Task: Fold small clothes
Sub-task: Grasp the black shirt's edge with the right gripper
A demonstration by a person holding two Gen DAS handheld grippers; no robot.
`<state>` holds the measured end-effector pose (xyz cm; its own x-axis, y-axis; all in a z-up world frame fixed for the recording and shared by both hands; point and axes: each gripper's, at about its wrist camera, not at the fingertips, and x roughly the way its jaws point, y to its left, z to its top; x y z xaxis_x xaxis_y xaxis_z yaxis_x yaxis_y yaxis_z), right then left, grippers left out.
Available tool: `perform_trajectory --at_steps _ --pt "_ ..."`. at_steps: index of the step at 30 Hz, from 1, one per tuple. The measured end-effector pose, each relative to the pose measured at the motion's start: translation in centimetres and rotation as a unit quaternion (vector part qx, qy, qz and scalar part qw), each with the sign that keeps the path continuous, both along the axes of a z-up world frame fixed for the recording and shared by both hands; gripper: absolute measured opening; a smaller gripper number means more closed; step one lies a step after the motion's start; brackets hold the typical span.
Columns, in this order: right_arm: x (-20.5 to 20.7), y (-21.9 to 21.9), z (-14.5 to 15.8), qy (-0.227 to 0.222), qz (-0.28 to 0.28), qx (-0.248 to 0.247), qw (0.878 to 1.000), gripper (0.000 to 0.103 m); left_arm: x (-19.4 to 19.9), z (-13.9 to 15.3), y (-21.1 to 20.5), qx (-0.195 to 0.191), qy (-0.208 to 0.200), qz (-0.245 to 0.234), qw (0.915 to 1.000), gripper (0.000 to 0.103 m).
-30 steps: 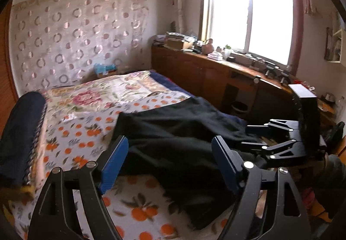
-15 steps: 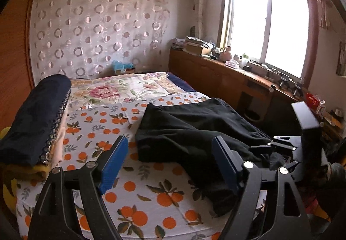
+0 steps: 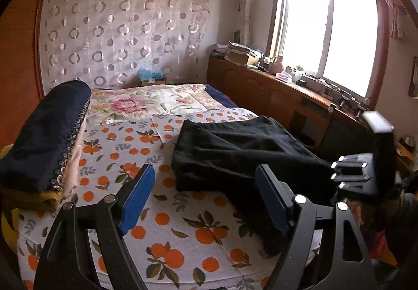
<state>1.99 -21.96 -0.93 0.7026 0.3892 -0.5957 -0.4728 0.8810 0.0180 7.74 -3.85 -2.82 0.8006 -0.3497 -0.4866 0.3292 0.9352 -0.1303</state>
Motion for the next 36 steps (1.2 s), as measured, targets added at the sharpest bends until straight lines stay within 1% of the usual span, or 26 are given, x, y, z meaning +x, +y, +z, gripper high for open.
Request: perform_trajectory --at_steps 2,4,6,8,10,13,16,18,20,22,24,25,27,28,29,33,36 --pt "-0.6 -0.4 1.0 -0.011 -0.005 0.019 1.0 0.01 0.0 -0.1 -0.4 0.003 0.001 -0.005 1.0 0.08" --pt "-1.2 -0.9 1.9 -0.022 -0.008 0.028 0.999 0.01 0.0 -0.2 -0.6 0.005 0.002 -0.008 1.0 0.08" --pt "-1.8 -1.5 2.6 -0.037 -0.019 0.029 0.999 0.01 -0.1 -0.2 -0.8 0.006 0.003 -0.01 0.9999 0.08" --pt "-2.2 -2.0 2.7 -0.04 -0.033 0.025 0.998 0.01 -0.1 -0.3 -1.0 0.007 0.005 -0.012 0.9999 0.08" --pt "-2.2 -3.1 2.0 -0.026 -0.051 0.03 0.998 0.01 0.0 -0.4 -1.1 0.008 0.006 -0.014 0.9999 0.08" --pt "-1.3 -3.7 -0.4 0.007 -0.071 0.009 0.997 0.01 -0.1 -0.4 -1.4 0.01 0.006 -0.015 0.9998 0.08" --pt "-1.2 -4.1 -2.2 0.032 -0.069 0.019 0.997 0.01 -0.1 -0.4 -1.5 0.01 0.007 -0.015 0.9998 0.08" --pt "-1.6 -4.1 -2.5 0.032 -0.068 0.019 0.997 0.011 -0.1 -0.4 -1.4 0.01 0.007 -0.015 0.9998 0.08" --pt "-1.9 -4.1 -2.0 0.029 -0.067 0.021 0.997 0.017 -0.1 -0.4 -1.4 0.01 0.007 -0.016 0.9998 0.08" --pt "-1.9 -4.2 -1.4 0.025 -0.061 0.023 0.998 0.02 -0.1 -0.4 -1.5 0.01 0.006 -0.015 0.9998 0.08" --pt "-2.3 -5.1 -0.2 0.011 -0.051 0.031 0.998 0.021 -0.2 -0.3 -1.5 0.011 0.004 -0.015 0.9998 0.08" --pt "-2.4 -5.6 0.6 0.002 -0.05 0.031 0.998 0.023 -0.2 -0.3 -1.4 0.011 0.003 -0.015 0.9998 0.08" --pt "-2.7 -5.6 1.7 -0.013 -0.047 0.032 0.998 0.033 -0.2 -0.2 -1.3 0.012 0.001 -0.014 0.9998 0.08" --pt "-2.9 -5.4 2.0 -0.021 -0.047 0.033 0.998 0.045 -0.2 -0.2 -1.2 0.011 0.0 -0.014 0.9998 0.08" --pt "-3.0 -5.1 2.2 -0.027 -0.044 0.033 0.998 0.054 -0.2 -0.1 -1.0 0.01 0.0 -0.013 0.9999 0.08" --pt "-1.9 -3.2 2.3 -0.032 -0.033 0.015 0.999 0.055 -0.4 -0.1 -0.6 0.012 -0.002 -0.008 0.9999 0.08" --pt "0.2 -1.2 1.6 -0.016 -0.012 0.016 1.0 0.055 -0.5 0.0 -0.2 0.013 -0.002 -0.004 0.9999 0.08"
